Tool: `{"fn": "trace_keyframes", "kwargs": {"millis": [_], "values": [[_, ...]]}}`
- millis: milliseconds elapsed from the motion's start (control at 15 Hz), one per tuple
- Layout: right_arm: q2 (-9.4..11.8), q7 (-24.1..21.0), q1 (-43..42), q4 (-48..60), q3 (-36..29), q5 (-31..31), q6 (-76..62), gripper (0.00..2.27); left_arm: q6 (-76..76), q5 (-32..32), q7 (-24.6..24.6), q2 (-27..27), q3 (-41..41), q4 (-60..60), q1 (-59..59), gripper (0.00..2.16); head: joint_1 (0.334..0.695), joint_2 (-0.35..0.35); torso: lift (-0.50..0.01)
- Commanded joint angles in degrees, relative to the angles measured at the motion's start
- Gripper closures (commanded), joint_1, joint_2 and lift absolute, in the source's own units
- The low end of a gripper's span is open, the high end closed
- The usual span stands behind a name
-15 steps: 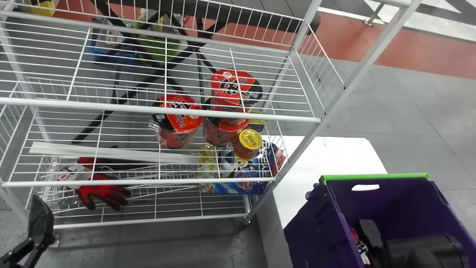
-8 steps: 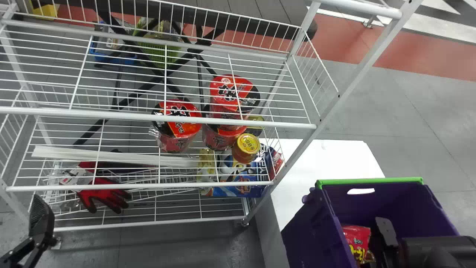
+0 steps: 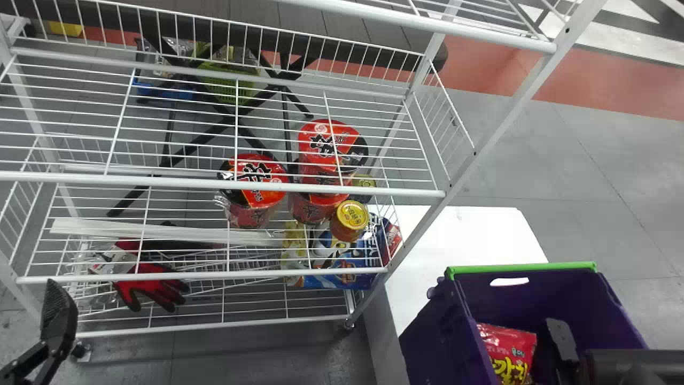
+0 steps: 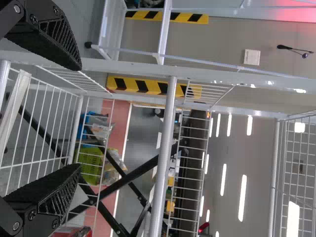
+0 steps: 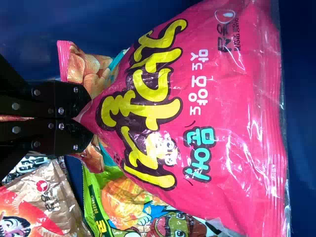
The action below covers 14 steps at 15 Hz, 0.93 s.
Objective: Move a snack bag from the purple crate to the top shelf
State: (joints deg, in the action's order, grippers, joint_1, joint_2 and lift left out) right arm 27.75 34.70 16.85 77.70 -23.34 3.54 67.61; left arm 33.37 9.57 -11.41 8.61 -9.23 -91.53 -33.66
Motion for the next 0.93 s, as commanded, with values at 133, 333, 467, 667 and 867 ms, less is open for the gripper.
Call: {"fn": "trace_keyframes", "kwargs": {"millis": [133, 333, 467, 667, 867], "values": [[-1.0, 1.3, 2.6, 2.7, -2.2, 1.5, -0.5, 1.69, 0.1, 0.1, 0.3, 0.3, 0.0, 0.1, 0.0, 0.12, 0.695, -0.35, -0.375], [-1.3, 1.3, 2.9, 2.8, -2.2, 1.5, -0.9, 1.69, 0.4, 0.2, 0.3, 0.4, 0.0, -0.1, 0.0, 0.12, 0.695, -0.35, -0.363], [-1.6, 1.3, 2.8, 3.2, -2.2, 1.5, -0.3, 1.69, 1.3, 0.3, 0.5, 0.4, 0.0, 0.3, -0.1, 0.12, 0.695, -0.35, -0.355], [-2.5, 2.1, 3.7, 4.7, -2.3, 1.6, 0.4, 1.69, 1.6, 0.5, 0.6, 0.4, -0.1, 0.0, -0.1, 0.12, 0.695, -0.35, -0.343], [-2.5, 2.2, 3.8, 5.1, -2.2, 1.5, 0.2, 1.69, 1.6, 0.6, 0.6, 0.4, 0.0, 0.3, -0.1, 0.12, 0.695, -0.35, -0.331]]}}
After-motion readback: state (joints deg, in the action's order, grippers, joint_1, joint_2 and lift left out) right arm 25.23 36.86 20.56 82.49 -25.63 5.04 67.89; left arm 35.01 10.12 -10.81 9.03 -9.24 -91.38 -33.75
